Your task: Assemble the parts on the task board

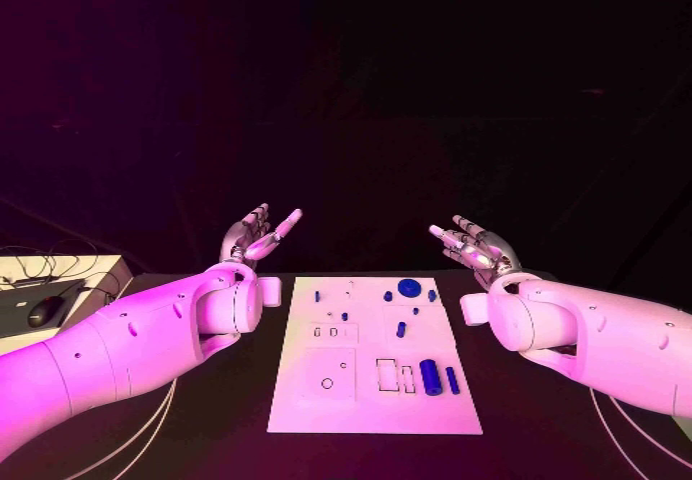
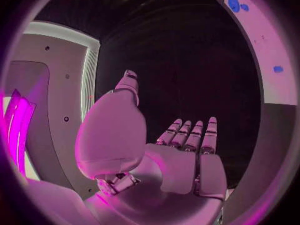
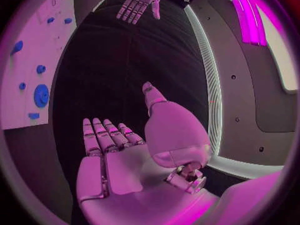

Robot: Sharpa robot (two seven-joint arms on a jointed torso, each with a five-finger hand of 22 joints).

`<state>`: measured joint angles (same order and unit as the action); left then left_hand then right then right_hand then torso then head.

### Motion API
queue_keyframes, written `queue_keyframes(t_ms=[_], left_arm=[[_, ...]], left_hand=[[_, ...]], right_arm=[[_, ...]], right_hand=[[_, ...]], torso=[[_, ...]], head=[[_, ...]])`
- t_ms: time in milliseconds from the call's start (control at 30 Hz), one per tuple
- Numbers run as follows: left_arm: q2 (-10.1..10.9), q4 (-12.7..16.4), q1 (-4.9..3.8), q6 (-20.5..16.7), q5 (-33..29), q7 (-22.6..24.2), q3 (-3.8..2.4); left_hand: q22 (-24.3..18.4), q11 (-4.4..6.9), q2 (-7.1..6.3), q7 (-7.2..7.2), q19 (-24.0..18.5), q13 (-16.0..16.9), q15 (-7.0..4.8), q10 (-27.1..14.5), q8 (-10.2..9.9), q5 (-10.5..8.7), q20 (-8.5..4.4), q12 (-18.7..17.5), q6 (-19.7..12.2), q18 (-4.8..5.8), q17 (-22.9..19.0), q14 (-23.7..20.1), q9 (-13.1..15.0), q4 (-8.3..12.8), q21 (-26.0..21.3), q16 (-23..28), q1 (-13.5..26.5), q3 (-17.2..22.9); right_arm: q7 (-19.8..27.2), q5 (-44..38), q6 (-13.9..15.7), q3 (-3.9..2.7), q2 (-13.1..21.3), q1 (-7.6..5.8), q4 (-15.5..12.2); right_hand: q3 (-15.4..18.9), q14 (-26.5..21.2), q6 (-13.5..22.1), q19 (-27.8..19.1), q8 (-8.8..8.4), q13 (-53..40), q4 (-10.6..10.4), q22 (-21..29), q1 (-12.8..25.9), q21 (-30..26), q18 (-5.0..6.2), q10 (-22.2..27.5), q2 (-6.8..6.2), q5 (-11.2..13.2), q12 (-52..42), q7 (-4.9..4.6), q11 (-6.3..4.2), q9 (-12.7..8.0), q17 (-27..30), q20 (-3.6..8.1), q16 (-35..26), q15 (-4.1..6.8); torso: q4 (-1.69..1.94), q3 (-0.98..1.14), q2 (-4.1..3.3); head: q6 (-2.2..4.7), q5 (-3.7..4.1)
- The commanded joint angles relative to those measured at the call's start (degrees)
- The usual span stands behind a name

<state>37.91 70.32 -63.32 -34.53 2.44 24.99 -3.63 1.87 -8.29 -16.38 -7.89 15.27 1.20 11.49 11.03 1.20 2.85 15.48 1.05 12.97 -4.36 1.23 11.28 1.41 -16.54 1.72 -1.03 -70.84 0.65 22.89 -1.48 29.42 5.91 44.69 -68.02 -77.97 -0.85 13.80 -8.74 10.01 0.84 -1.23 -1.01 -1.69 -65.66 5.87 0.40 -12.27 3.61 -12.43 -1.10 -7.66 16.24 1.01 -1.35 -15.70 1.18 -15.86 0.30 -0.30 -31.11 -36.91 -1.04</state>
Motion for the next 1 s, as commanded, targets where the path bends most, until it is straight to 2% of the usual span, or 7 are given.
queue_keyframes(t_ms=[33, 167, 267, 467, 567, 800, 1000], left_arm=[[-0.71, -1.68, -0.33, 6.69, 2.85, -2.20, -0.26], [-0.95, -2.36, -0.45, 7.21, 3.03, -2.39, -0.38], [-0.95, -2.36, -0.45, 7.21, 3.03, -2.39, -0.38], [1.13, -1.08, 0.21, 13.49, 7.50, -3.89, -0.23], [1.93, 0.04, 0.28, 14.05, 8.75, -4.38, -0.23], [5.05, 4.79, 0.40, 14.43, 10.51, -5.07, -0.25], [8.15, 10.15, 0.41, 14.77, 10.87, -5.16, -0.42]], left_hand=[[0.16, -0.66, -0.32, -0.52, 0.48, 0.19, 0.77, 1.86, 0.37, 0.24, 0.94, 0.37, 1.55, -0.82, 0.17, 1.09, 0.15, -0.68, 0.36, -0.39, -2.73, 0.35], [0.85, -2.72, 1.47, -1.58, 5.47, 0.70, 2.19, 9.89, 1.17, 0.14, 1.17, 1.12, 7.30, -0.60, 0.80, 9.08, 0.64, -0.63, 1.70, -1.55, -4.92, 2.22], [3.86, -4.27, 5.80, -2.85, 26.09, 1.63, 0.54, 26.91, 3.37, 0.01, -0.26, 3.36, 19.64, -3.27, 2.23, 28.74, 1.69, 0.32, 7.77, -4.98, -7.60, 5.72], [6.42, 0.89, 10.92, -1.92, 41.69, 2.72, -5.63, 52.83, 7.34, 0.20, -3.49, 6.29, 44.14, -7.69, 4.43, 54.43, 2.95, 4.38, 15.23, -11.02, -10.36, 7.35], [7.26, 2.26, 11.88, -1.20, 46.17, 2.29, -7.57, 57.14, 6.89, 0.17, -5.29, 5.42, 46.75, -8.08, 5.44, 60.20, 2.55, 5.69, 17.53, -12.36, -10.64, 7.05], [11.23, 4.30, 13.08, -0.37, 52.57, 2.29, -10.88, 63.31, 3.51, 0.07, -12.34, 2.46, 50.72, -4.05, 11.76, 68.02, 2.30, 9.21, 24.97, -19.82, -11.25, 6.00], [15.43, 4.08, 13.25, -0.45, 49.44, 2.28, -11.03, 62.24, 2.45, -0.07, -14.96, 2.41, 50.45, -1.32, 19.97, 63.37, 2.28, 10.55, 30.71, -27.90, -10.43, 4.96]], right_arm=[[-4.36, -2.96, -12.06, 0.66, -0.05, -1.08, 1.80], [-5.65, -3.56, -15.39, 1.47, -0.05, -2.19, 3.50], [-6.15, -3.79, -16.67, 1.78, -0.05, -2.61, 4.15], [-3.26, -35.82, -7.68, 1.80, -0.59, -2.49, 8.01], [-4.31, -41.53, -6.60, 1.79, -0.84, -2.36, 8.60], [-10.44, -56.73, -5.85, 1.56, -1.60, -2.32, 9.39], [-16.21, -68.57, -6.50, 1.25, -3.69, -2.61, 10.99]], right_hand=[[-0.24, 7.80, -4.94, 3.96, 0.61, -0.44, 4.05, -0.59, -6.42, 2.29, 1.84, -6.38, -0.68, 0.64, -0.56, -9.07, -0.34, 0.43, -0.52, -0.13, 0.69, 0.64], [-0.56, 22.90, -13.48, 16.29, 1.12, -0.96, 7.77, -1.80, -10.58, 8.00, 4.30, -16.45, -1.18, 0.83, -0.96, -8.24, -1.93, 0.92, -1.18, 1.20, 1.40, 2.70], [-1.06, 43.35, -26.81, 31.01, 2.28, -1.63, 10.15, -2.76, -13.04, 13.38, 6.05, -33.82, -1.51, 0.23, -2.09, -6.31, -4.40, 1.70, -2.12, 3.29, 2.90, 5.51], [-3.25, 55.27, -44.03, 40.39, 2.80, -2.06, 12.53, -3.00, -13.53, 15.34, 6.04, -48.97, -1.38, -1.19, -2.20, -4.15, -7.46, 2.41, -2.43, 7.46, 3.19, 9.71], [-4.85, 59.32, -49.61, 43.17, 3.10, -2.13, 13.71, -3.50, -13.41, 16.61, 5.56, -52.04, -1.54, -1.88, -2.39, -3.32, -8.62, 2.74, -2.66, 9.39, 3.34, 11.29], [-4.95, 72.38, -53.18, 52.25, 2.83, -2.27, 14.76, -7.68, -11.89, 24.65, 5.08, -59.81, -3.20, -3.92, -2.34, -1.53, -11.68, 2.87, -5.73, 15.28, 7.62, 15.99], [-4.00, 72.61, -53.31, 57.77, 2.74, -2.40, 14.54, -12.43, -10.29, 32.25, 4.98, -61.04, -4.91, -5.43, -2.38, -0.89, -12.60, 2.86, -17.34, 18.69, 28.18, 18.02]], torso=[[0.01, -0.02, 0.00], [0.01, -0.02, 0.00], [0.01, -0.02, 0.00], [0.10, -0.20, -0.60], [0.14, -0.20, -1.01], [0.52, -0.44, -2.53], [1.32, -0.86, -4.09]], head=[[-0.01, 0.00], [-0.01, 0.00], [-0.01, 0.00], [-1.99, 0.81], [-1.84, 0.91], [-1.56, 1.69], [-1.11, 2.74]])
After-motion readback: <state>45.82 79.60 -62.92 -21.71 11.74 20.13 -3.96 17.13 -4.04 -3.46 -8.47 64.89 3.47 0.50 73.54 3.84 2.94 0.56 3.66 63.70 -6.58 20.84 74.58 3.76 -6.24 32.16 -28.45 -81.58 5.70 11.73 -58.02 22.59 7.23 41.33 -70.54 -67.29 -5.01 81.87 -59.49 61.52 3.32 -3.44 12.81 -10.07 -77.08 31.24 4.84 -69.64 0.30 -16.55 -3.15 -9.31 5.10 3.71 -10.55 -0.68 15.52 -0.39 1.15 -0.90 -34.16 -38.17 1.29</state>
